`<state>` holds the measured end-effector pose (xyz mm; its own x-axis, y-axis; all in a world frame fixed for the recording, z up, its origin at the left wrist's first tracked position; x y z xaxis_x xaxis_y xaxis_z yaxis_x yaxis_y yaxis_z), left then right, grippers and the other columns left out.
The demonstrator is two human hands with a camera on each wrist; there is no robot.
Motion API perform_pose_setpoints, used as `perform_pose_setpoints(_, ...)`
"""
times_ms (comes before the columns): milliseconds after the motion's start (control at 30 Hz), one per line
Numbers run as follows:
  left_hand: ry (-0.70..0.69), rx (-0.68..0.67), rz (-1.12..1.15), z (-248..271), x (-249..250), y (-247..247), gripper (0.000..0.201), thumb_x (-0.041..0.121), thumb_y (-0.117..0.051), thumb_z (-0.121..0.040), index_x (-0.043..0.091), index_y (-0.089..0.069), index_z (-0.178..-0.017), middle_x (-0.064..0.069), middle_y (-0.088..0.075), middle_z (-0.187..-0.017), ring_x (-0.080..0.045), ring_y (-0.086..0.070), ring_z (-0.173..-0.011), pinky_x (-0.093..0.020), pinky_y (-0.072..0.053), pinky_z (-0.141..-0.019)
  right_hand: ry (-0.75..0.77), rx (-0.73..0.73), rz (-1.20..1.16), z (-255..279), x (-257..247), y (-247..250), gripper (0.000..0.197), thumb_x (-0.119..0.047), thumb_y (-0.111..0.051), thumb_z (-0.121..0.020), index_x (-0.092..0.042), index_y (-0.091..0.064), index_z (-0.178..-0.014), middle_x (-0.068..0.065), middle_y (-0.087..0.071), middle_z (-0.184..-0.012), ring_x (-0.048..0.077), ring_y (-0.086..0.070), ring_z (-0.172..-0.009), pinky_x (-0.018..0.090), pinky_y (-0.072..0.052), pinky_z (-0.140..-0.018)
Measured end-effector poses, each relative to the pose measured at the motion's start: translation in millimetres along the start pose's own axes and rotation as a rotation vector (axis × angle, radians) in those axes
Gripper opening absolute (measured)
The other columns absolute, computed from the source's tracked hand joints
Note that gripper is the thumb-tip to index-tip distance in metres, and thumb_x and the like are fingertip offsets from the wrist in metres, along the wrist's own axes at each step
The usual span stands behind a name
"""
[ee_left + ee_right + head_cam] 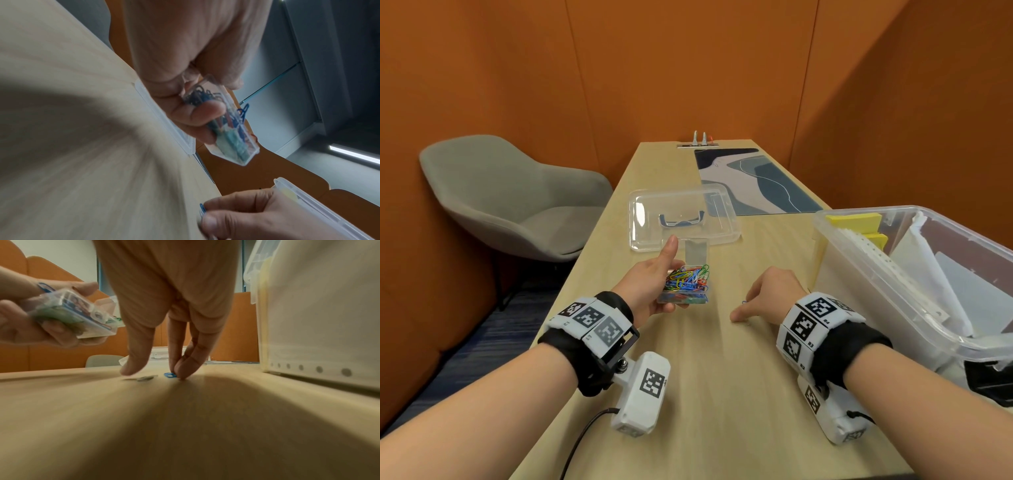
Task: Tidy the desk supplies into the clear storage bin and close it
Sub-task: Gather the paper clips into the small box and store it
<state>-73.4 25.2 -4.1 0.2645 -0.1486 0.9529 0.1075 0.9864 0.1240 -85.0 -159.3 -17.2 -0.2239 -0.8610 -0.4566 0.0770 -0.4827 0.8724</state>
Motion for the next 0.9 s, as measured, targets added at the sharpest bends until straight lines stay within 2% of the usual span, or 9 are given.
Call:
perform_pose_setpoints(167,-0.002,-0.006,-0.005,-1.2,0.4,-1.2,0.063,0.067,-0.035,-0.085,0.015,-0.057,-0.114,-0.005,-0.068,-0.085,-0.011,-0.061,-0.052,-0.016,-0.039,-0.036,0.053,-0.019,0.078,3.5,-4.0,2.3,0.031,-0.021,-0.078,-0.073,-0.006,-0.074,-0.101,0.01,-0.073,-0.103,0.022,-0.066,-0.094,0.032,-0.054,-0.09)
perform_pose_setpoints(267,-0.003,-0.01,-0.009,-0.9,-0.3,-2.4,0.063,0.067,-0.034,-0.086,0.016,-0.057,-0.114,-0.005,-0.068,-0.086,-0.011,-0.061,-0.052,-0.015,-0.04,-0.036,0.046,-0.023,0.03,0.3,-3.4,-1.8,0.027,-0.014,-0.076,-0.073,0.0,-0.074,-0.097,0.015,-0.073,-0.098,0.021,-0.061,-0.077,0.036,-0.056,-0.086)
perform_pose_setpoints(367,-0.004,-0.013,-0.015,0.1,-0.6,-4.1,0.062,0.066,-0.034,-0.086,0.016,-0.057,-0.114,-0.004,-0.068,-0.085,-0.009,-0.061,-0.051,-0.016,-0.04,-0.037,0.038,-0.041,0.033,-1.2,-1.9,-5.0,0.027,-0.015,-0.071,-0.075,0.004,-0.069,-0.094,0.013,-0.069,-0.087,0.021,-0.058,-0.074,0.031,-0.056,-0.078)
perform_pose_setpoints(433,-0.004,-0.012,-0.016,0.4,-0.5,-5.3,0.062,0.067,-0.034,-0.085,0.016,-0.057,-0.114,-0.003,-0.068,-0.085,-0.009,-0.061,-0.051,-0.016,-0.041,-0.038,0.037,-0.07,0.07,-0.3,-3.3,-6.4,0.016,-0.017,-0.068,-0.077,-0.002,-0.062,-0.082,0.009,-0.06,-0.078,0.021,-0.056,-0.075,0.027,-0.05,-0.065)
perform_pose_setpoints(500,-0.002,-0.013,-0.013,0.6,-0.7,-6.1,0.063,0.067,-0.035,-0.085,0.016,-0.057,-0.114,-0.003,-0.068,-0.085,-0.009,-0.062,-0.051,-0.016,-0.041,-0.038,0.034,-0.098,0.107,1.3,-4.9,-7.6,0.024,-0.02,-0.066,-0.079,-0.009,-0.048,-0.067,0.005,-0.052,-0.068,0.021,-0.052,-0.077,0.023,-0.04,-0.055)
perform_pose_setpoints(600,0.002,-0.018,-0.001,1.8,-2.2,-7.2,0.062,0.067,-0.035,-0.085,0.016,-0.057,-0.112,-0.003,-0.068,-0.084,-0.007,-0.062,-0.046,-0.015,-0.04,-0.037,0.076,-0.089,0.132,2.0,-5.4,-7.1,0.025,-0.021,-0.065,-0.081,-0.01,-0.049,-0.066,0.006,-0.053,-0.073,0.021,-0.052,-0.077,0.024,-0.043,-0.062)
perform_pose_setpoints(667,0.002,-0.018,0.0,3.3,-3.3,-8.3,0.062,0.066,-0.035,-0.086,0.015,-0.058,-0.112,-0.003,-0.067,-0.084,-0.006,-0.062,-0.045,-0.015,-0.04,-0.037,0.127,0.024,0.022,2.8,-5.6,-1.7,0.011,-0.017,-0.065,-0.081,-0.007,-0.062,-0.078,0.006,-0.058,-0.078,0.019,-0.054,-0.075,0.024,-0.045,-0.068)
perform_pose_setpoints(767,0.004,-0.017,-0.011,4.7,-3.3,-10.2,0.063,0.066,-0.033,-0.086,0.015,-0.058,-0.113,-0.002,-0.067,-0.084,-0.01,-0.061,-0.056,-0.016,-0.04,-0.038,0.232,0.249,-0.343,9.2,-13.0,11.0,0.004,-0.011,-0.066,-0.079,-0.009,-0.068,-0.076,-0.001,-0.058,-0.064,0.011,-0.053,-0.061,0.018,-0.044,-0.062)
perform_pose_setpoints(900,0.001,-0.036,-0.006,5.2,-0.4,-14.9,0.064,0.067,-0.031,-0.086,0.015,-0.059,-0.111,-0.005,-0.069,-0.08,-0.011,-0.063,-0.048,-0.016,-0.041,-0.038,0.424,0.203,-0.672,20.3,-36.9,17.7,0.013,-0.01,-0.069,-0.078,-0.016,-0.065,-0.069,-0.003,-0.06,-0.061,0.009,-0.054,-0.056,0.023,-0.051,-0.064)
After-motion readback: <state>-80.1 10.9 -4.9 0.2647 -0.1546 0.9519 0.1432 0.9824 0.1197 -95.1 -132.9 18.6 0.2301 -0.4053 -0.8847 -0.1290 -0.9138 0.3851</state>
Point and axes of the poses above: each hand's wrist, its own z-axis away from the middle knuckle, its own y-axis out of the back of the hand, x = y × z, the point moved 1 cm from there along -z, towards the middle knuckle
